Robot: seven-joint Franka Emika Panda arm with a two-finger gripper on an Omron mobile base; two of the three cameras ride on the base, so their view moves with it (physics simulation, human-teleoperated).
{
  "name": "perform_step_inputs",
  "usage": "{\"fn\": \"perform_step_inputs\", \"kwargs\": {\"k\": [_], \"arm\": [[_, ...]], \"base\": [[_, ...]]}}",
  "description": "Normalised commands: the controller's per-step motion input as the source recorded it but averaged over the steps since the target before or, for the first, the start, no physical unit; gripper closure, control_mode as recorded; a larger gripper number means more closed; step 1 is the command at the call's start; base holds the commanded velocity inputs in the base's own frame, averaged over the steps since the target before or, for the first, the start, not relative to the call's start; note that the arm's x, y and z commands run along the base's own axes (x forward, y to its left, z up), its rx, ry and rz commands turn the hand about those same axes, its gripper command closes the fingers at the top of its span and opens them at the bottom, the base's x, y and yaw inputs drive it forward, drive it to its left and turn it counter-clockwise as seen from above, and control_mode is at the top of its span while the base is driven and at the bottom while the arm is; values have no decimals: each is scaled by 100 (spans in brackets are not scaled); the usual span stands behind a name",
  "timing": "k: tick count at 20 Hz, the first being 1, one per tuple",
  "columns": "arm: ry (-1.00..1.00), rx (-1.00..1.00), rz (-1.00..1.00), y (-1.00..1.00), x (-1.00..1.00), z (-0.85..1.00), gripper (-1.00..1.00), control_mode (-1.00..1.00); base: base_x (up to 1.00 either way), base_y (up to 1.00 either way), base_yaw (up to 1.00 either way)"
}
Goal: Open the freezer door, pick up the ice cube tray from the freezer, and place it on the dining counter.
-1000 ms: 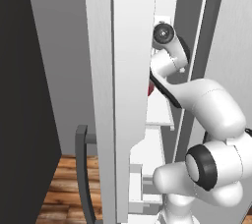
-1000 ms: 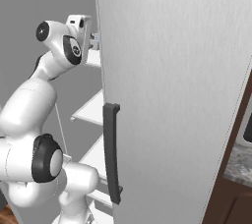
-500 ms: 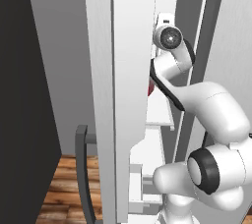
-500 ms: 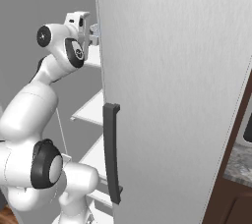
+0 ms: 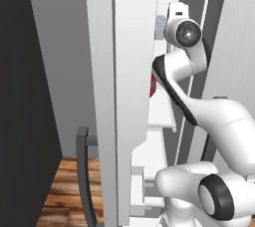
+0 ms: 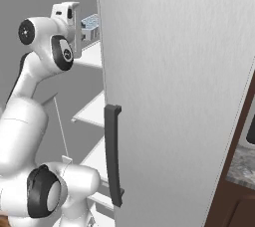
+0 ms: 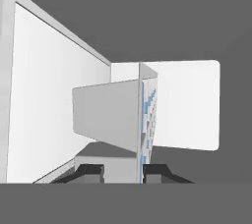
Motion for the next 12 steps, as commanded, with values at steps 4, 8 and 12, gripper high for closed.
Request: {"fn": "perform_step_inputs", "kwargs": {"k": [4,8,12], "arm": [[0,-6,0,0,-100,36,100,-100],[0,-7,0,0,-100,19,100,-100],[0,-6,0,6,-100,8,100,-100]], "base": [[0,0,0],[0,0,0],[0,0,0]]}}
